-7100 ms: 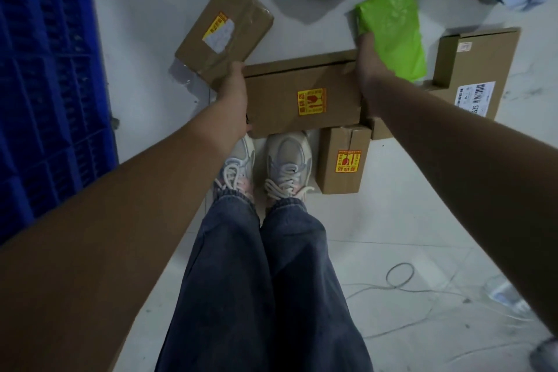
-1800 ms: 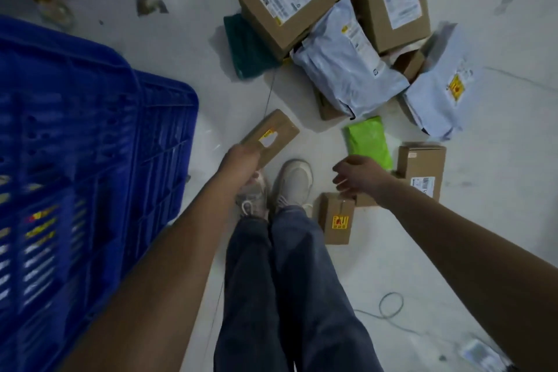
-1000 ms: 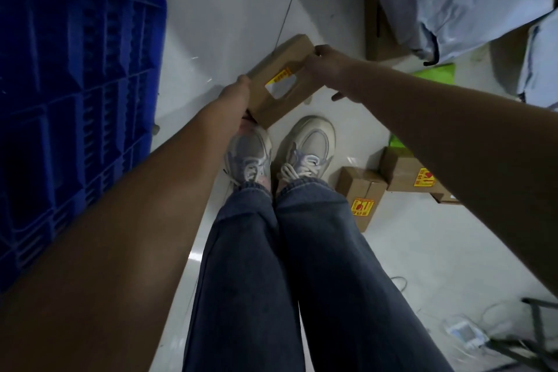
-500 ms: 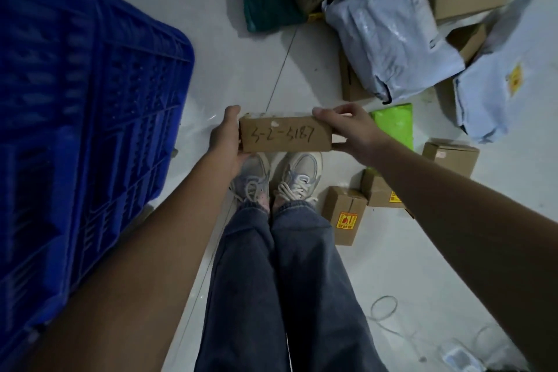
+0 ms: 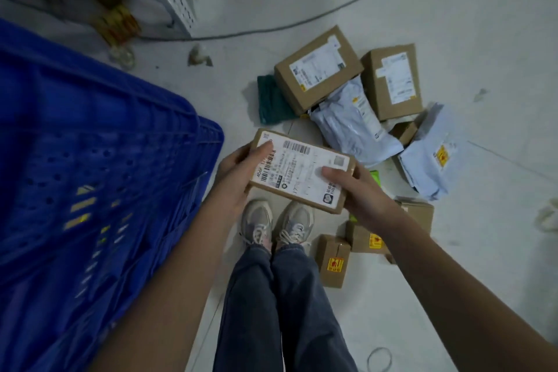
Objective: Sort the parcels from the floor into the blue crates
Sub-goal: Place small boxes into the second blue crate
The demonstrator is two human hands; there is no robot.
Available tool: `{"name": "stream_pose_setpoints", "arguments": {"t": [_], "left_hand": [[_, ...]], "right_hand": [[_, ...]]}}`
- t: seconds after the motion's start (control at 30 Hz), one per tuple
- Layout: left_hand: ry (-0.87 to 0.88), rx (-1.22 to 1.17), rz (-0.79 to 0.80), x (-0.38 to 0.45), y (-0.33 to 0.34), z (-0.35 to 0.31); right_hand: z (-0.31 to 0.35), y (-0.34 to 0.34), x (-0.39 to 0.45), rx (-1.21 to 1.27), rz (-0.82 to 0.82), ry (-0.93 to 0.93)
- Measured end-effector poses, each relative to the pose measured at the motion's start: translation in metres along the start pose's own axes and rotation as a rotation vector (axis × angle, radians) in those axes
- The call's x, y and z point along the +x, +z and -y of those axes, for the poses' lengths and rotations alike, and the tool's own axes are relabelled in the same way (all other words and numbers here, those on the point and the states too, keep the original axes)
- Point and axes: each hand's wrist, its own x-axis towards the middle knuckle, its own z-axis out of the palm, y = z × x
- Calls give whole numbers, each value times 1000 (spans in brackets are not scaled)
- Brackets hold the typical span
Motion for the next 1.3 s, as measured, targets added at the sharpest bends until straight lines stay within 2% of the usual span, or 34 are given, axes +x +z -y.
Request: {"name": "stream_pose_setpoints", "arguments": {"t": [0.2, 0.27, 0.37, 0.5, 0.63, 0.8, 0.93, 1.07, 1.13, 1.23, 1.3], "left_hand": [[91, -364, 150, -77, 32, -73], [160, -332, 158, -108, 40, -85], [285, -143, 127, -160, 53, -94], [371, -220, 72, -221, 56, -112], [473, -215, -4, -261, 24, -141], [610, -165, -118, -296, -31, -176], [690, -175, -260, -291, -85, -192], [573, -52, -317, -251, -149, -189], [432, -4, -284, -220, -174, -179], [223, -94, -221, -181, -193, -161], [127, -45, -196, -157, -197, -151]], "right_hand": [[89, 16, -76, 96, -39, -316], [109, 23, -99, 102, -25, -411], [129, 40, -128, 41, -6, -482], [140, 72, -164, -50, 43, -499], [161, 111, -198, -311, 74, -576], [195, 187, -224, -457, 268, -654], [209, 256, -212, -659, 365, -694], [201, 315, -160, -1007, 398, -574], [189, 338, -127, -1250, 417, -461], [172, 363, -78, -1461, 396, -308], [164, 372, -53, -1575, 365, -256]]}}
